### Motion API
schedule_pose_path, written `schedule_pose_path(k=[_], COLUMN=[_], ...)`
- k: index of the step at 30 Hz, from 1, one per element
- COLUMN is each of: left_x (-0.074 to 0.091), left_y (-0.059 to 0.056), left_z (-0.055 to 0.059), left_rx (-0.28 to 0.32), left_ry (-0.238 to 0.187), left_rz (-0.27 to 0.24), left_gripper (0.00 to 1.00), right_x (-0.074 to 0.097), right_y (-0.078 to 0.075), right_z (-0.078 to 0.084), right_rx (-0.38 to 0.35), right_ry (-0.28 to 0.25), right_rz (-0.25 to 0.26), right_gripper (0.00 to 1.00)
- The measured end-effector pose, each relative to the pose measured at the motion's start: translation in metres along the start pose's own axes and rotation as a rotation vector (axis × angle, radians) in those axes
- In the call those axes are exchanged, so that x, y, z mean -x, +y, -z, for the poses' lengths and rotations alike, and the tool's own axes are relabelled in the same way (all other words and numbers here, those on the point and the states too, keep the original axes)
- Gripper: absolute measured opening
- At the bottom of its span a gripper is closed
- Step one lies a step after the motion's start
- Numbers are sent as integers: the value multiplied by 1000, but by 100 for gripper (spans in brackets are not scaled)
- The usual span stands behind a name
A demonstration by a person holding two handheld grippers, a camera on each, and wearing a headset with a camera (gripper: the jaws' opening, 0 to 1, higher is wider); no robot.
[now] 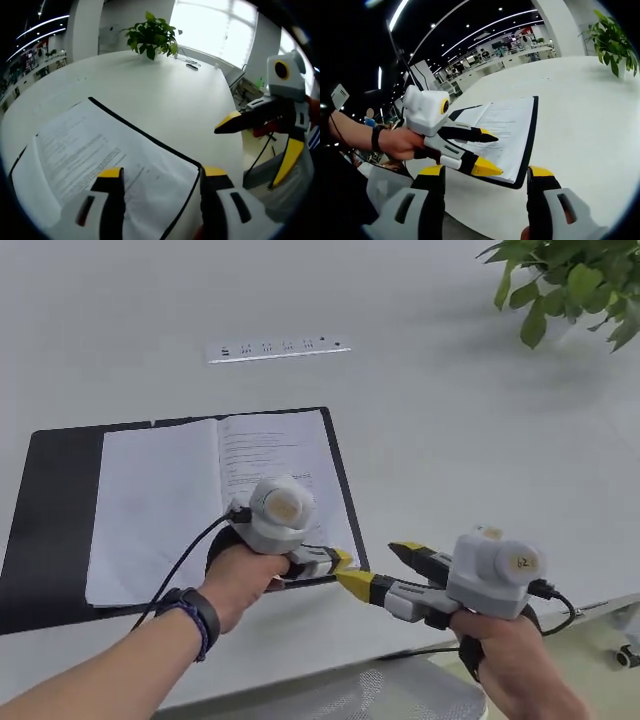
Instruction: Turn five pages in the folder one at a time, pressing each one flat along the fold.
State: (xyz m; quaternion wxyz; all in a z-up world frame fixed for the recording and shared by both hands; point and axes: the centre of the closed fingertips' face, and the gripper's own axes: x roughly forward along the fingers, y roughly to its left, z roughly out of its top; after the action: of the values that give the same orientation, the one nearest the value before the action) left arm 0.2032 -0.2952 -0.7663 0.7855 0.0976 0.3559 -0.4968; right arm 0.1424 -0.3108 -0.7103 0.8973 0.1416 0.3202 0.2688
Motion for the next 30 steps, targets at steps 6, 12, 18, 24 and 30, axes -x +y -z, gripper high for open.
schedule_pose_path(k=[6,12,18,24,30], left_x=[-9,-11,-11,-10,-8], left_y=[-1,3,5,8,15], left_z=[6,11,12,10,9], left_rx=[-3,-105,-124,-124,-98], left_ry=[12,10,-8,-25,-41], left_rz=[-34,-102,-113,-110,-116], left_gripper=[61,57,55,52,44], right_x=[-4,-6,-8,-16,-32], right_y=[1,-1,-6,-10,-12], right_z=[-1,1,4,0,-7], right_rx=[1,11,7,-27,-31], right_ry=[5,26,28,13,3], right_rz=[-14,-26,-35,-52,-83], right_gripper=[63,63,61,60,58])
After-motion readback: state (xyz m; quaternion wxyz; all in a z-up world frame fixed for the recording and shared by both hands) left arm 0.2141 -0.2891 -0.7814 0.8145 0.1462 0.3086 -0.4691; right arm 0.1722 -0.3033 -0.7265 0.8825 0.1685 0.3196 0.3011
